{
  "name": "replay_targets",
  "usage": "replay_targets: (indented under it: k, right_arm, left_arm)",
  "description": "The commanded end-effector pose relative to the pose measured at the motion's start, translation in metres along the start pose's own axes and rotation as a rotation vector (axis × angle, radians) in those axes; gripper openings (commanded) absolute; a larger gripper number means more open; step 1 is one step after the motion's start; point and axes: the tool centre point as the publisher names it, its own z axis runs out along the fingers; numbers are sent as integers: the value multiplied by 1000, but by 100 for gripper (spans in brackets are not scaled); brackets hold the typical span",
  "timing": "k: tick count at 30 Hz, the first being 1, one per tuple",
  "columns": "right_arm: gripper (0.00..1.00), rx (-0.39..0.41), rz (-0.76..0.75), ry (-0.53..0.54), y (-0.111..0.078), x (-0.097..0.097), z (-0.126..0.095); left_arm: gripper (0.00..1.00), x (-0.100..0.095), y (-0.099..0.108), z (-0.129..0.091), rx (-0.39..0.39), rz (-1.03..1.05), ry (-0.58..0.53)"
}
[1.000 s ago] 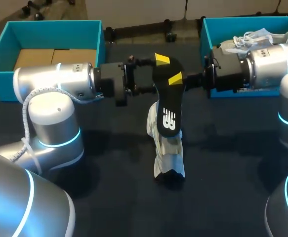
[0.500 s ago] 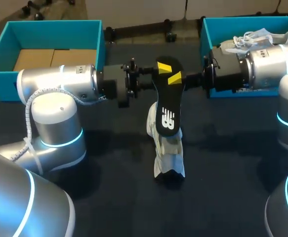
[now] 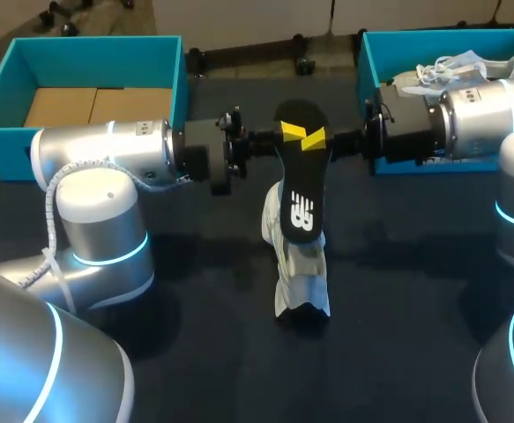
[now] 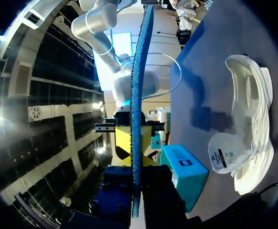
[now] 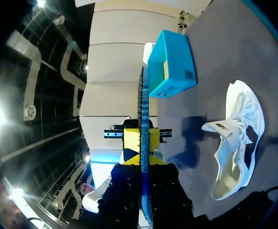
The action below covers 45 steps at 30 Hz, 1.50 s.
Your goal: Take the shoe out of the shoebox, open the shoe tongue, remove and reinsert the insole, then place the shoe into the shoebox
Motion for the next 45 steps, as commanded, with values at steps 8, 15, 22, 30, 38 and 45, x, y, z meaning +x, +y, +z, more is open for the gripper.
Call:
replay_targets:
  k: [8,15,22,30,38,45]
  right_arm:
    - [100,-7,-37,-2,-3,-4,-8]
    - [100,-12,-116,-45,-9,-3,-24]
    - [100,0,-218,-123,-13,-7,-40]
    - [100,61,-370,-180,-18,-9,-49]
    - [100,-8,-472,-265,-18,-11,-50]
    - [100,-8,-472,-265,-18,-11,-50]
  left_arm:
    - [0,3,-2,-2,0,-22,-1]
    - [0,2,-1,-5,5,-60,1]
    - [0,6,-7,-11,22,-116,19]
    - [0,10,-22,-17,77,-252,34]
    - [0,17,-32,-23,86,-347,49]
    - [0,17,-32,-23,86,-347,49]
